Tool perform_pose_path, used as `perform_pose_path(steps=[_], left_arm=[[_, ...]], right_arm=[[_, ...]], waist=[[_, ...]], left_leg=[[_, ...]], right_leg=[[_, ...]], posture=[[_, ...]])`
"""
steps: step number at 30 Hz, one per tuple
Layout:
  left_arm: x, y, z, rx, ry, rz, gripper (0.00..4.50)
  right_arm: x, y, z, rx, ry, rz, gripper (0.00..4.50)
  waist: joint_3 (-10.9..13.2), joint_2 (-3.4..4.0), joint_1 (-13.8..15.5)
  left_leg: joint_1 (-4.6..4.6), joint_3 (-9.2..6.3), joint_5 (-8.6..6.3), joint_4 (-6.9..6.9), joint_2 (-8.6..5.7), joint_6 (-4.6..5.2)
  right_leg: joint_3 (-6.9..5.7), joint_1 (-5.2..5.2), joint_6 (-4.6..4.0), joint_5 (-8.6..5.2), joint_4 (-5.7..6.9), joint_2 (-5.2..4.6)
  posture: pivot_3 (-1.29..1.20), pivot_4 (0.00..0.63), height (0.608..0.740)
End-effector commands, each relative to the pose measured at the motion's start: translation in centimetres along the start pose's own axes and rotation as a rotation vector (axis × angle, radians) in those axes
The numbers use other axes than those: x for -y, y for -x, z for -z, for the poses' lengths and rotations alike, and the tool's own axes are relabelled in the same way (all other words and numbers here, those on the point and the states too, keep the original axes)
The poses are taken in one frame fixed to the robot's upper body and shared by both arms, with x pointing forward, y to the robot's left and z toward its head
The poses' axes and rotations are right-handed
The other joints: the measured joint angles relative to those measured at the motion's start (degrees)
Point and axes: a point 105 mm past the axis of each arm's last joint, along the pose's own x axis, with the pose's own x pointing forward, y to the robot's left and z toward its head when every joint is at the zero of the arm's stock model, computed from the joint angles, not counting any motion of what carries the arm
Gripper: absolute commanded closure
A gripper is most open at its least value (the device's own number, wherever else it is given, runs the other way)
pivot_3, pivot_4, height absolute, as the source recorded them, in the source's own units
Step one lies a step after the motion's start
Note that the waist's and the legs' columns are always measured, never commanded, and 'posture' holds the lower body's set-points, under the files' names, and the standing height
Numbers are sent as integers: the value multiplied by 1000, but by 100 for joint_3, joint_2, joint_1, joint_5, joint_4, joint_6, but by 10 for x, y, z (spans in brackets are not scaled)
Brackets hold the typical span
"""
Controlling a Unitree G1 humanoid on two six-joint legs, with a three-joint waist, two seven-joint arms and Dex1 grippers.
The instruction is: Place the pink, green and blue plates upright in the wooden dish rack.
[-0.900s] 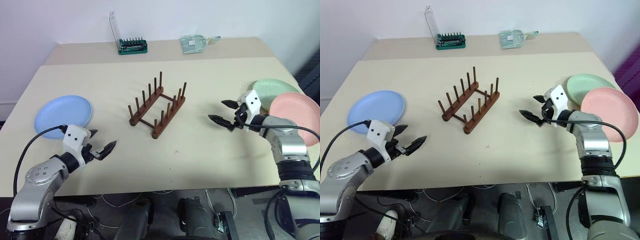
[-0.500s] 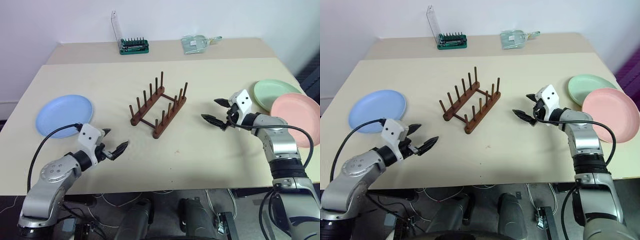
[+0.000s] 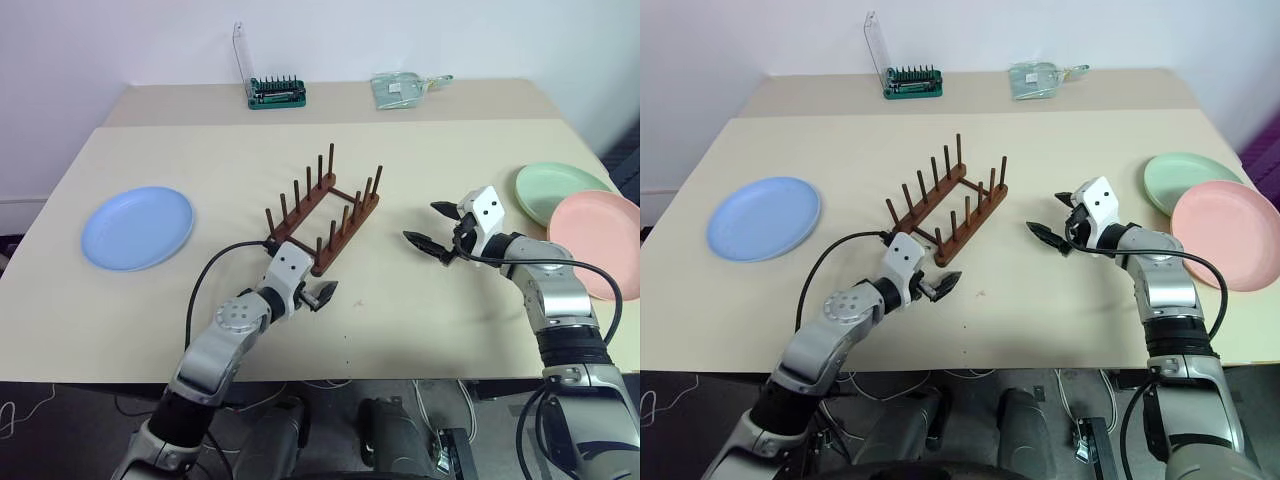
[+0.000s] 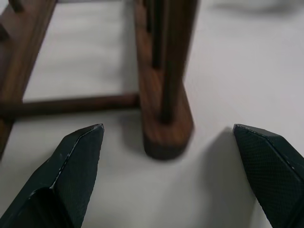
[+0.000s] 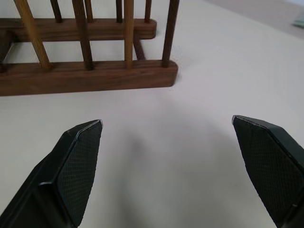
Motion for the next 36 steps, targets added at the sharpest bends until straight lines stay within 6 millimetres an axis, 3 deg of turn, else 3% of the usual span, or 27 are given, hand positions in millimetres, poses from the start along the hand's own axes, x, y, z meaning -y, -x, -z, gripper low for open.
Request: perform_pose_path(steps=[1,2,5,11,16,21,24,29,36], left_arm=[[0,-6,10,-25,10,-6,8],[0,-6,10,-22,15,-7,8],[-2,-6,10,-4,25,-8,869],[-8,-1,12,4,2,-3,3759],[-19,7,14,2,-59,67,3743],[-35,5,-7,63,-175,286,3743],[-40,-1,-21,93,-188,399,3743],[-46,-17,-27,62,-289,513,3743],[-40,-35,-27,59,-347,597,3743]], right_arm=[[5,8,-15,43,36,26,0],[5,9,-15,43,35,25,0],[0,9,-14,38,37,22,0],[-6,8,-13,34,38,20,0],[-10,7,-12,28,39,11,0],[-10,11,-6,8,46,12,0],[-9,13,-5,6,45,25,0],[-7,22,-1,-2,48,64,0],[-6,34,2,-11,48,105,0]], waist=[[-1,1,2],[-2,1,2],[-2,2,2],[-2,2,-2],[-3,3,-15],[-3,3,-4],[-2,2,1],[-1,-1,6],[0,-2,-47]], left_leg=[[1,0,0,0,0,0],[1,0,0,0,0,0],[1,0,0,3,0,0],[1,0,0,3,0,0],[2,3,0,2,7,0],[2,2,0,2,9,0],[0,4,0,3,8,0],[-2,4,-1,1,7,2],[-4,9,-2,9,5,4]], right_leg=[[-1,1,0,0,0,0],[-1,1,0,0,0,1],[-1,2,1,1,0,0],[0,2,1,1,0,1],[0,2,1,1,0,7],[-1,1,-4,4,-1,11],[-1,1,-4,4,-3,10],[-2,-1,-3,5,-5,10],[0,0,5,10,-5,8]], posture=[[0,150,740],[0,150,740],[0,150,740],[0,150,740],[0,150,740],[0,150,740],[0,150,740],[0,150,740],[0,150,740]])
